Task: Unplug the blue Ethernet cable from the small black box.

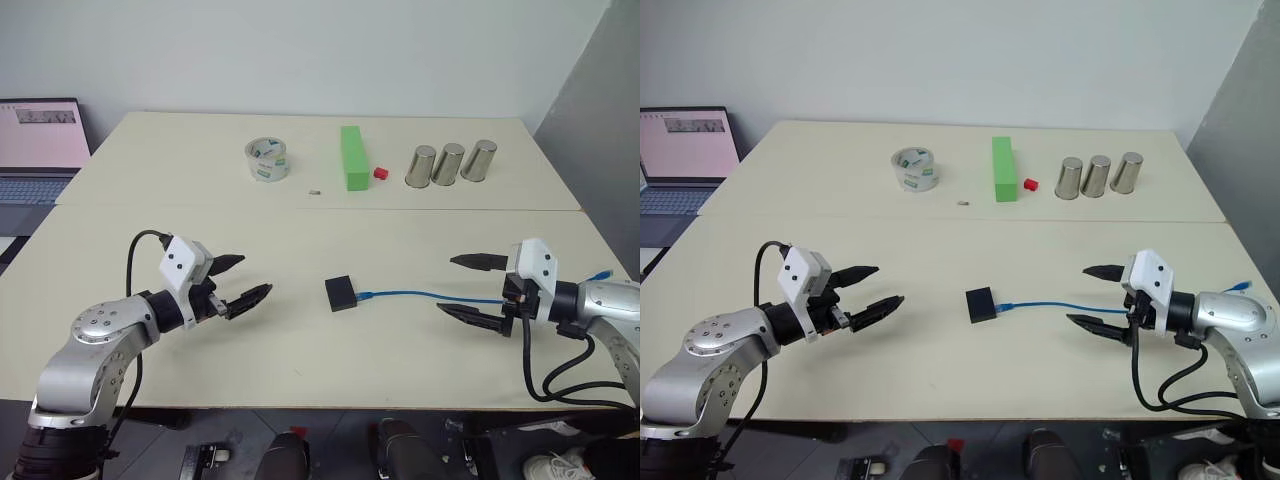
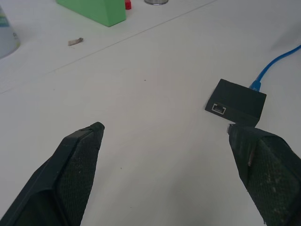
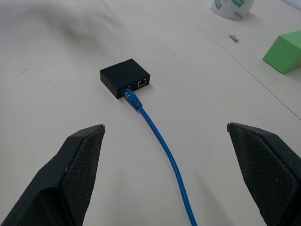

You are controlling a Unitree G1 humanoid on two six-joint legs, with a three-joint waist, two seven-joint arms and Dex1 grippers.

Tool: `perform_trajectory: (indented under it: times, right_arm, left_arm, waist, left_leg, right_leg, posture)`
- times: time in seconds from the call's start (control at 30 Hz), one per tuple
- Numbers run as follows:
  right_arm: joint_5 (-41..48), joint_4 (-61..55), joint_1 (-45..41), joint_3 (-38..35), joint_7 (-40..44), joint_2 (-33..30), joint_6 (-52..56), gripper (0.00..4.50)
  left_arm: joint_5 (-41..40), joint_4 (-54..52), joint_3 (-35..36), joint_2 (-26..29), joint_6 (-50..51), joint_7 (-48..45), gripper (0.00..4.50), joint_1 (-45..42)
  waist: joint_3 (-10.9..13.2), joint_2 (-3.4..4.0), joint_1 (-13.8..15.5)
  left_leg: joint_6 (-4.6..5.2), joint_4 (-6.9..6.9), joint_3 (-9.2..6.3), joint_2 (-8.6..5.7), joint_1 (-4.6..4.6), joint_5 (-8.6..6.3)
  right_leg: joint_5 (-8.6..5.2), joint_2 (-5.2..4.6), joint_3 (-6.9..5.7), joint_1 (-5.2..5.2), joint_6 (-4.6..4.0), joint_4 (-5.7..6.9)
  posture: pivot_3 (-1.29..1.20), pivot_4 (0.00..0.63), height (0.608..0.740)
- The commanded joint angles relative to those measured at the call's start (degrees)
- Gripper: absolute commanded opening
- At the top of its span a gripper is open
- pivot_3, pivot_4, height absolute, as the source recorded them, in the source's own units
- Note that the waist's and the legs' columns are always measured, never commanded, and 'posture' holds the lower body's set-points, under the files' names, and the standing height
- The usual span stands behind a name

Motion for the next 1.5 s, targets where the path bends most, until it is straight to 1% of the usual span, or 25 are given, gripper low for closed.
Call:
perform_trajectory:
  times: [0.03,0.1,0.2,0.27,0.4,0.5,0.6,0.7,0.73,0.77,0.87,0.93,0.97,1.0,1.03,1.1,1.13,1.2,1.27,1.3,1.4,1.5]
  right_arm:
    - [-0.53,-0.85,-2.03,1.97,-0.08,0.60,0.92,4.41]
    - [-2.20,-0.53,-3.25,5.32,-0.72,1.87,1.50,4.41]
    - [-5.88,1.47,-6.11,10.95,-1.37,4.35,1.50,4.41]
    - [-8.56,3.67,-8.38,14.39,-1.86,6.75,0.43,4.41]
    - [-13.25,11.29,-14.01,20.52,-1.94,12.71,-1.97,4.41]
    - [-16.94,19.73,-18.16,23.88,-1.68,16.53,-5.39,4.41]
    - [-19.57,26.91,-21.81,26.46,0.37,18.68,-8.61,4.41]
    - [-21.60,32.43,-24.69,27.93,2.44,19.50,-11.47,4.41]
    - [-22.00,33.99,-25.64,28.26,3.18,19.90,-12.07,4.06]
    - [-22.25,35.20,-26.35,28.39,3.79,20.22,-12.58,3.97]
    - [-24.52,38.32,-28.14,29.87,5.05,20.78,-15.72,3.11]
    - [-25.36,39.46,-28.72,30.34,5.79,20.91,-16.78,2.71]
    - [-25.96,39.77,-29.00,30.63,6.18,20.80,-17.41,2.48]
    - [-26.39,40.02,-29.20,30.83,6.45,20.72,-17.90,2.10]
    - [-26.71,40.12,-29.34,30.98,6.74,20.63,-18.13,1.96]
    - [-27.40,40.00,-29.48,31.19,7.39,20.25,-18.55,1.33]
    - [-27.74,39.91,-29.52,31.27,7.63,20.06,-18.75,1.13]
    - [-28.55,39.48,-29.60,31.17,7.66,19.47,-19.41,0.60]
    - [-29.35,39.08,-29.57,30.96,7.45,19.07,-20.14,0.20]
    - [-29.91,38.50,-29.47,30.74,7.07,18.71,-20.71,0.11]
    - [-31.34,36.51,-29.02,29.93,5.17,17.89,-23.02,0.11]
    - [-34.50,34.20,-28.88,28.56,-0.44,16.97,-30.00,0.11]
  left_arm:
    - [0.30,-1.62,0.28,0.78,-1.28,-0.88,4.48,-0.44]
    - [1.11,-1.23,-0.61,0.83,-2.60,-1.90,4.48,-0.64]
    - [3.11,-0.29,-2.06,1.03,-7.41,-4.98,4.48,-0.23]
    - [2.83,0.29,-2.53,1.01,-8.21,-6.71,4.48,-0.22]
    - [0.79,-0.63,-3.43,1.90,-7.17,-11.00,4.48,-0.15]
    - [0.18,-1.99,-4.51,3.23,-6.87,-14.34,4.48,0.57]
    - [0.54,-1.94,-5.14,3.43,-7.08,-15.17,4.48,0.40]
    - [0.80,-1.68,-5.30,3.20,-7.15,-15.16,4.48,0.02]
    - [0.98,-1.59,-5.47,3.03,-7.22,-15.07,4.50,-0.07]
    - [1.09,-1.52,-5.62,2.91,-7.20,-14.99,4.50,-0.23]
    - [1.35,-1.49,-6.13,2.70,-7.26,-14.90,4.50,-0.36]
    - [1.44,-1.38,-6.28,2.71,-7.35,-14.90,4.50,-0.29]
    - [1.52,-1.13,-6.27,2.74,-7.55,-15.02,4.50,-0.19]
    - [1.58,-0.94,-6.25,2.76,-7.69,-15.11,4.50,-0.13]
    - [1.65,-0.66,-6.20,2.81,-7.85,-15.24,4.50,-0.08]
    - [1.66,-0.10,-6.01,2.76,-8.00,-15.33,4.50,-0.16]
    - [1.58,0.12,-5.91,2.69,-7.98,-15.30,4.50,-0.23]
    - [1.29,0.54,-5.62,2.36,-7.94,-14.98,4.50,-0.47]
    - [0.78,0.80,-5.32,2.06,-7.54,-14.59,4.50,-0.57]
    - [0.50,1.12,-5.08,1.84,-7.15,-14.24,4.50,-0.65]
    - [-0.67,2.49,-4.06,0.75,-5.51,-12.69,4.50,-1.25]
    - [-6.09,3.63,-1.30,-1.98,0.82,-8.91,4.50,-2.65]
  waist:
    - [0.00,0.00,0.01]
    - [0.00,0.00,-0.03]
    - [0.00,0.00,-0.07]
    - [0.00,0.00,-0.06]
    - [0.00,0.00,-0.16]
    - [0.01,0.02,-0.21]
    - [0.02,0.04,-0.19]
    - [0.03,0.04,-0.05]
    - [0.03,0.04,-0.09]
    - [0.03,0.04,-0.15]
    - [0.03,0.04,-0.25]
    - [0.02,0.04,-0.32]
    - [0.02,0.04,-0.33]
    - [0.02,0.04,-0.34]
    - [0.02,0.04,-0.36]
    - [0.02,0.04,-0.40]
    - [0.02,0.04,-0.39]
    - [0.02,0.04,-0.38]
    - [0.02,0.05,-0.36]
    - [0.02,0.05,-0.32]
    - [0.02,0.05,-0.24]
    - [0.02,0.04,-0.05]
  left_leg:
    - [0.00,0.01,0.00,0.00,0.00,0.00]
    - [0.00,0.01,0.00,0.00,0.02,0.00]
    - [0.00,0.00,0.00,0.01,0.02,0.00]
    - [0.00,0.00,0.02,0.01,0.01,0.00]
    - [0.00,0.00,0.02,0.01,0.01,0.00]
    - [0.00,-0.01,0.00,0.02,0.01,0.00]
    - [0.00,-0.01,0.01,0.01,-0.01,0.00]
    - [0.00,-0.01,-0.01,0.00,-0.02,0.00]
    - [0.00,-0.01,0.00,0.00,-0.02,0.00]
    - [0.00,-0.01,0.00,0.01,-0.01,0.00]
    - [0.00,0.00,-0.01,0.02,0.03,0.00]
    - [0.00,0.01,-0.02,0.02,0.05,0.00]
    - [0.00,0.01,-0.03,0.02,0.05,0.00]
    - [0.00,0.02,-0.02,0.02,0.06,0.00]
    - [0.00,0.02,-0.02,0.02,0.08,0.00]
    - [0.00,0.03,-0.01,0.02,0.09,0.00]
    - [0.00,0.03,-0.02,0.02,0.09,0.00]
    - [0.00,0.03,-0.03,0.01,0.09,0.00]
    - [0.00,0.03,-0.03,0.01,0.09,0.00]
    - [0.00,0.03,-0.03,0.01,0.09,0.00]
    - [0.00,0.03,-0.04,0.00,0.08,0.00]
    - [0.00,0.04,-0.06,0.00,0.06,0.00]
  right_leg:
    - [0.00,0.00,0.00,0.00,0.00,0.00]
    - [0.00,0.01,0.00,0.01,0.00,0.01]
    - [0.00,0.01,0.00,0.00,0.00,0.02]
    - [0.00,0.01,0.01,-0.02,-0.01,0.01]
    - [0.00,0.01,0.01,-0.03,-0.01,0.02]
    - [0.00,0.02,-0.02,-0.04,-0.02,0.04]
    - [0.00,0.01,-0.01,-0.05,-0.02,0.03]
    - [0.00,-0.01,-0.03,-0.06,-0.03,0.02]
    - [0.00,-0.01,-0.03,-0.06,-0.03,0.02]
    - [0.00,-0.01,-0.02,-0.06,-0.03,0.03]
    - [0.00,0.00,-0.03,-0.05,-0.04,0.08]
    - [0.01,0.01,-0.03,-0.04,-0.04,0.12]
    - [0.01,0.01,-0.03,-0.03,-0.04,0.12]
    - [0.01,0.01,-0.03,-0.02,-0.04,0.13]
    - [0.01,0.01,-0.03,-0.01,-0.04,0.13]
    - [0.01,0.01,-0.02,-0.01,-0.04,0.15]
    - [0.02,0.01,-0.03,0.00,-0.04,0.15]
    - [0.02,0.01,-0.04,0.00,-0.04,0.16]
    - [0.02,0.01,-0.03,0.01,-0.05,0.16]
    - [0.02,0.00,-0.03,0.01,-0.04,0.15]
    - [0.02,0.00,-0.04,0.01,-0.04,0.14]
    - [0.02,0.00,-0.06,0.00,-0.04,0.14]
  posture:
    - [0.00,0.150,0.740]
    - [0.00,0.150,0.740]
    - [0.00,0.150,0.740]
    - [0.00,0.150,0.740]
    - [0.00,0.150,0.740]
    - [0.00,0.150,0.740]
    - [0.00,0.150,0.740]
    - [0.00,0.150,0.740]
    - [0.00,0.150,0.740]
    - [0.00,0.150,0.740]
    - [0.00,0.150,0.740]
    - [0.00,0.150,0.740]
    - [0.00,0.150,0.740]
    - [0.00,0.150,0.740]
    - [0.00,0.150,0.740]
    - [0.00,0.150,0.740]
    - [0.00,0.150,0.740]
    - [0.00,0.150,0.740]
    - [0.00,0.150,0.740]
    - [0.00,0.150,0.740]
    - [0.00,0.150,0.740]
    - [0.00,0.150,0.740]
